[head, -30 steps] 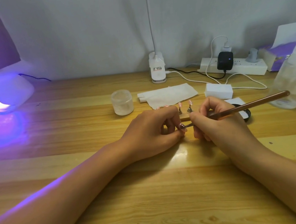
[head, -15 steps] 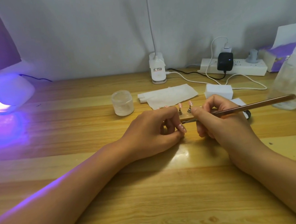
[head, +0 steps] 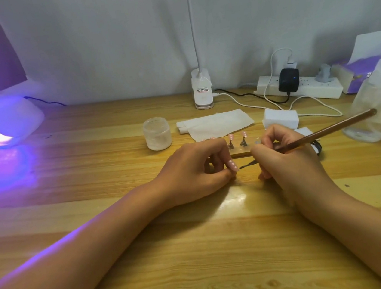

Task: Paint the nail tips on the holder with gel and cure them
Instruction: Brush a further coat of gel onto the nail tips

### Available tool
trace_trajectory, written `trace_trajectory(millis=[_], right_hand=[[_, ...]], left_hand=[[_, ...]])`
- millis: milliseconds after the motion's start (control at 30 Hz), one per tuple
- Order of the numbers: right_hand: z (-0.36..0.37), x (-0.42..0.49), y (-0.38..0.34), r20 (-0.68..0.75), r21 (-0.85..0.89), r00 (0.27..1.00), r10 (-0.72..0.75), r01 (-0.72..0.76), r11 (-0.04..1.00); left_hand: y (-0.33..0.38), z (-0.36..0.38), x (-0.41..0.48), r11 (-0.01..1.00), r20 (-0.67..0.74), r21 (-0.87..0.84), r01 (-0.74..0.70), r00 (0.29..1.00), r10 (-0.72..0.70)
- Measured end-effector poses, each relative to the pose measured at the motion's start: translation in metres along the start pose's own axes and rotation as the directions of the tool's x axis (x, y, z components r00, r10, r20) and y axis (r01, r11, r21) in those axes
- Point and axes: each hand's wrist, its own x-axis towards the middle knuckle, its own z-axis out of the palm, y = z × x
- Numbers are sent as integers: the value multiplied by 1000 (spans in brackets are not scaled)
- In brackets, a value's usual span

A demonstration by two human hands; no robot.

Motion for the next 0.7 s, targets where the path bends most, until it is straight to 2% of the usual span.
trace_trajectory(millis=[100,200,500,700], right_hand=[[-1,0,-1,-21,111,999,28,-26,993],[-1,-1,-3,20,154,1000,22,-25,988],[1,-2,-4,120,-15,993,8,-7,1000],[1,-1,-3,89,2,996,11,-11,1000]], left_hand=[[-1,0,0,1000,11,3,7,1000,-7],[-2,0,0,1000,13,0,12,1000,-12],[-1,0,0,1000,-1,-2,10,1000,-10],[-2,0,0,1000,11,-22,13,1000,-13]])
